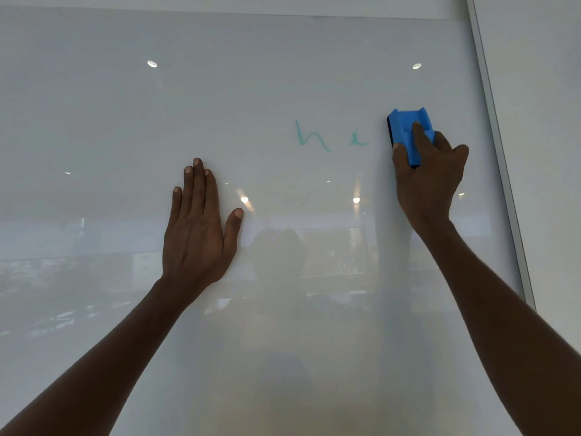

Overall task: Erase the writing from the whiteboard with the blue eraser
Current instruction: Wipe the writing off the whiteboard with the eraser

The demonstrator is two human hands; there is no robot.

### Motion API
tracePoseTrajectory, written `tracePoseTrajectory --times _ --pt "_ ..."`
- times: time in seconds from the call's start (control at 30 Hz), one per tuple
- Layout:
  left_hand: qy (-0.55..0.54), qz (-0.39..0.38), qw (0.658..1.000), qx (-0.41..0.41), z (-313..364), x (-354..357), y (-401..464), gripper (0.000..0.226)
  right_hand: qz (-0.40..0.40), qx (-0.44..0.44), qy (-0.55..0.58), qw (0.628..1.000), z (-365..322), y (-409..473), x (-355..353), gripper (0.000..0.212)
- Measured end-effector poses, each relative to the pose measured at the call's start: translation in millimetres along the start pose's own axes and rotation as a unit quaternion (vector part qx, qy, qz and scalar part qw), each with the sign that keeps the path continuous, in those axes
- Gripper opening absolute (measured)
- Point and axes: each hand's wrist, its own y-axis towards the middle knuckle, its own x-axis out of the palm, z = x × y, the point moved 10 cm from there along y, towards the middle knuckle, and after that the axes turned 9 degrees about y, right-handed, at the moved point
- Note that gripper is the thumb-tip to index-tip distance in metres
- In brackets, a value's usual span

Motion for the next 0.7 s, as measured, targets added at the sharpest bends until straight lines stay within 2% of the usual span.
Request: tracePoseTrajectory --times 0.27,0.43,0.7 --pt "-0.002 0.002 1.0 -0.002 1 -2 0 0.077 0.025 0.024 0.003 0.999 -26 12 19 0.051" --pt "-0.004 0.001 1.0 0.0 1 -1 0 0.076 -0.032 -0.015 -0.015 0.999 -84 -1 56 0.049" --pt "0.001 0.001 1.0 0.001 1 0 1 0.074 -0.105 -0.122 0.014 0.987 -168 -49 101 0.049"
